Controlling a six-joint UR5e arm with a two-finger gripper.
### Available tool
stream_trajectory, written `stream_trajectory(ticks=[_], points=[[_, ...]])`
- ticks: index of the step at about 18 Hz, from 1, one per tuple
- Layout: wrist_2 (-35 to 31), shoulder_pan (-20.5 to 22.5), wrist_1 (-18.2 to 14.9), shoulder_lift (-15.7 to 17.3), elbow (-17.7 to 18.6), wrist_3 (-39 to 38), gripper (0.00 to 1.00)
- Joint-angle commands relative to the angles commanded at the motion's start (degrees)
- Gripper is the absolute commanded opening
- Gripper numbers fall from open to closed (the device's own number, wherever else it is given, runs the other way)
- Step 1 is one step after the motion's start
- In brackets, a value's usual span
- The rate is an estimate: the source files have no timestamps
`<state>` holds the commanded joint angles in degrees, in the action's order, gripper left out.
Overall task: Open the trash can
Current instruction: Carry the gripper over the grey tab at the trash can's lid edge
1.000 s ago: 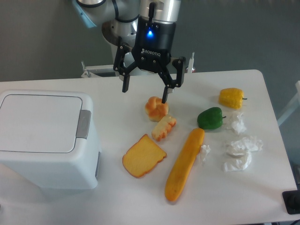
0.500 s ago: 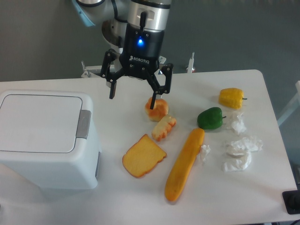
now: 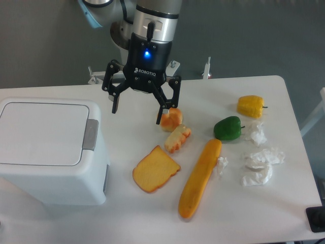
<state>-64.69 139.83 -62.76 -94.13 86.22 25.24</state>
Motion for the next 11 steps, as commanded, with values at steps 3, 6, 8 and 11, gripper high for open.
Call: stream_trajectory(ticks=[3, 6, 8, 11], points=[[0.0, -0.4, 1.2, -0.8, -0.2, -1.1, 1.00], [-0.1, -1.0, 1.3, -1.1, -0.2, -1.1, 1.00], [-0.1, -1.0, 1.3, -1.6, -0.3, -2.3, 1.00], [0.0, -1.4, 1.4, -2.0, -0.2, -3.0, 1.00]])
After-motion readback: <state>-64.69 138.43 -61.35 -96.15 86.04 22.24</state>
